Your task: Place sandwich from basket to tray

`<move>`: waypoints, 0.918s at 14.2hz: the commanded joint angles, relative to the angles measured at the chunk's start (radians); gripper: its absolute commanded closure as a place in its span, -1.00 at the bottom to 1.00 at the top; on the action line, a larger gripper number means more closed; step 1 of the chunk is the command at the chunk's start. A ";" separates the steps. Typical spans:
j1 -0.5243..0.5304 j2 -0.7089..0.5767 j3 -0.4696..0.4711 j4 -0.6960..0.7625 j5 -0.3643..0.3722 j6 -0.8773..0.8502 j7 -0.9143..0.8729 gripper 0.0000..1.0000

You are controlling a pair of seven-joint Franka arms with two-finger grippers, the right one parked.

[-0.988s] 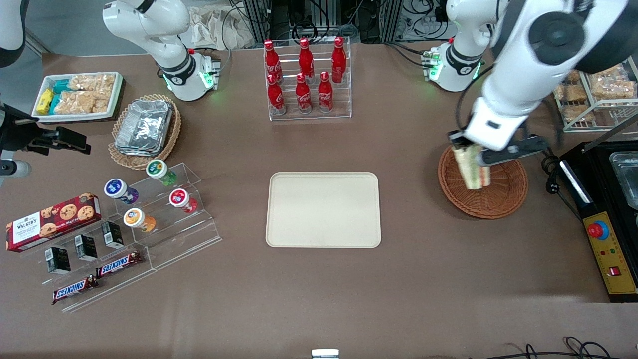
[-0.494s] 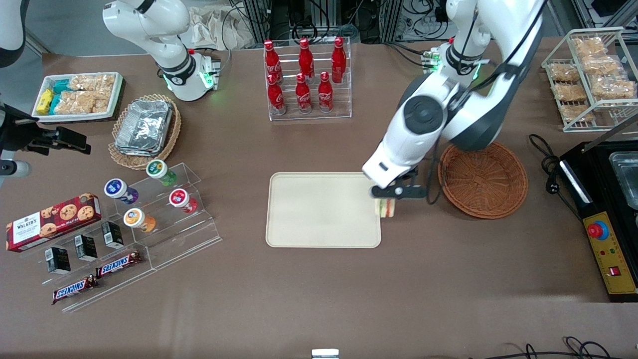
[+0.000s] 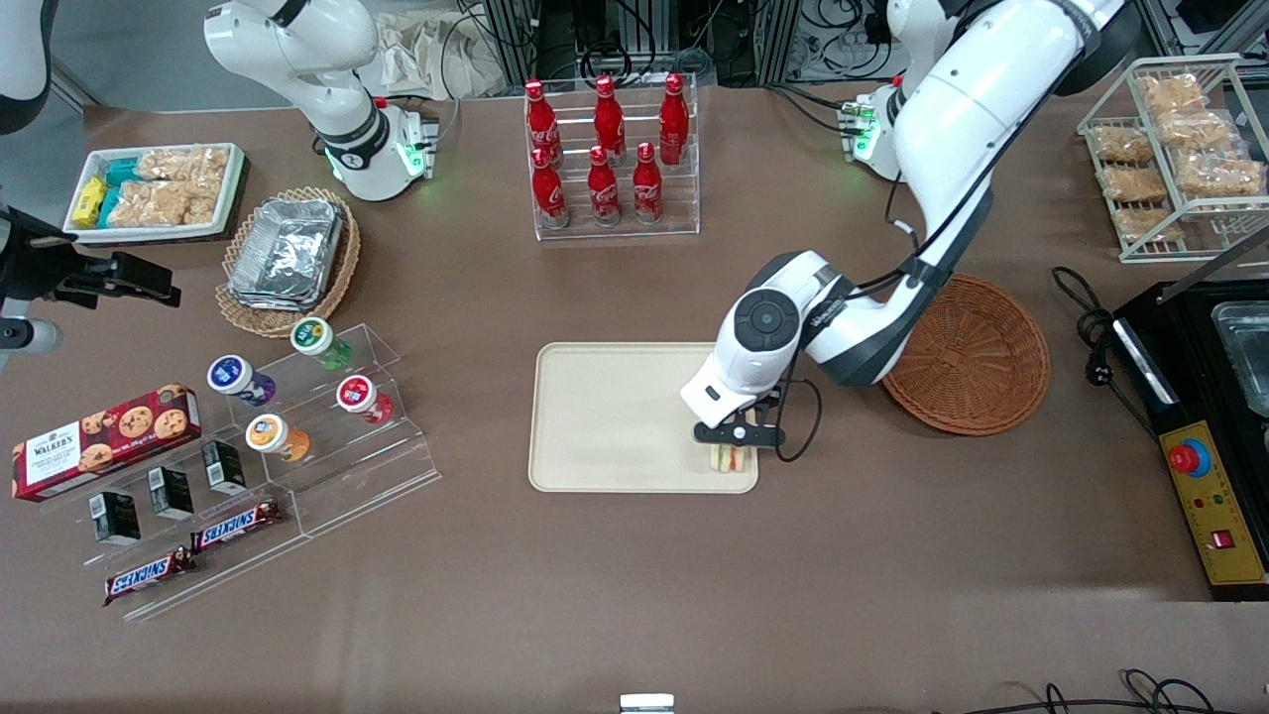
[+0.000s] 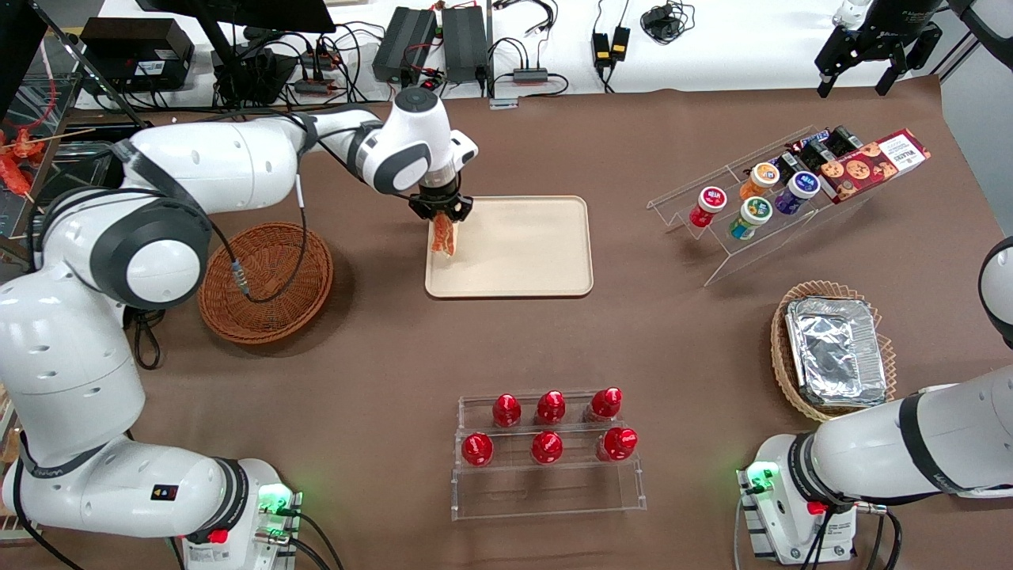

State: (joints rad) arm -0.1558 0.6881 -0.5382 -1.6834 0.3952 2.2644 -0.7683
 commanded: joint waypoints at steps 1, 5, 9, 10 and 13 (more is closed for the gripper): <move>-0.027 0.048 0.000 0.042 0.094 0.010 -0.098 0.97; -0.022 0.044 0.001 0.040 0.097 0.010 -0.126 -1.00; -0.019 -0.028 0.001 0.073 0.094 -0.008 -0.291 -1.00; -0.016 -0.077 0.001 0.073 0.090 -0.037 -0.295 -1.00; 0.017 -0.198 -0.002 0.106 0.064 -0.193 -0.292 -1.00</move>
State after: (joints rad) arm -0.1652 0.5957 -0.5380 -1.5717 0.4699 2.1689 -1.0323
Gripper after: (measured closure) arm 0.000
